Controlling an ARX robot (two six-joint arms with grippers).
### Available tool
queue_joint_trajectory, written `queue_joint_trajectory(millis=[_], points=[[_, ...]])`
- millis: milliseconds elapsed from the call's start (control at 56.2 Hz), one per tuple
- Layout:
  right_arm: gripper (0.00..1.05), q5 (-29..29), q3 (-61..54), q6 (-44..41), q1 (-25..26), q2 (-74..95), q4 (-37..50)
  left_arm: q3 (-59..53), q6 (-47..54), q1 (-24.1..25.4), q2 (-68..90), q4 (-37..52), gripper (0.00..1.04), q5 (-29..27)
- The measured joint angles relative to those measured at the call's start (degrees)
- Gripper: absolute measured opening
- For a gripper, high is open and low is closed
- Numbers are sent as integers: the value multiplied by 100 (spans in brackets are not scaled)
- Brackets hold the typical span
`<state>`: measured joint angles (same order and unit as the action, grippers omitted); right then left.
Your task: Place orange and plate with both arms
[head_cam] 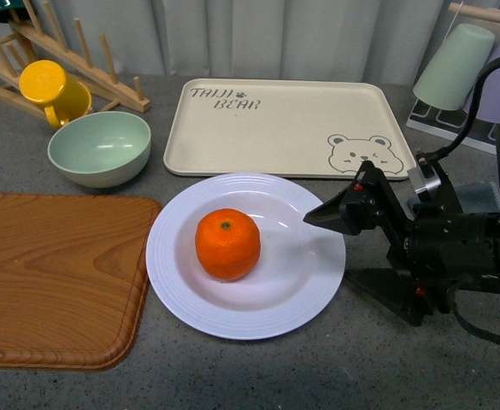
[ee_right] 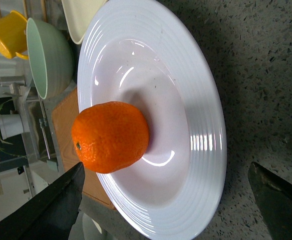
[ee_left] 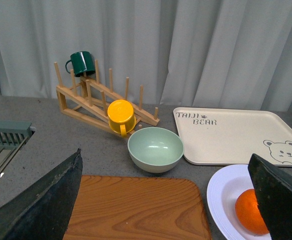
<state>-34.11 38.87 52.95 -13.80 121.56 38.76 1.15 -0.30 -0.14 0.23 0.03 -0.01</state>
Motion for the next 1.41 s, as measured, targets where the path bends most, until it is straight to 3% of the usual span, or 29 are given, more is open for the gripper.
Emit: queue_joint_trajectory(millis=[534,997,1104,1406], points=[[94,306,697,282,-289,525,-275,0,0,0,0,0,98,0],[19,310,798,273,-262,682,-442,0,0,0,0,0,98,0],[4,61,780,295,-249,675,-269,0,0,0,0,0,98,0],[2,-76,225,673,-208,625,940,0,0,0,0,0,98,0]])
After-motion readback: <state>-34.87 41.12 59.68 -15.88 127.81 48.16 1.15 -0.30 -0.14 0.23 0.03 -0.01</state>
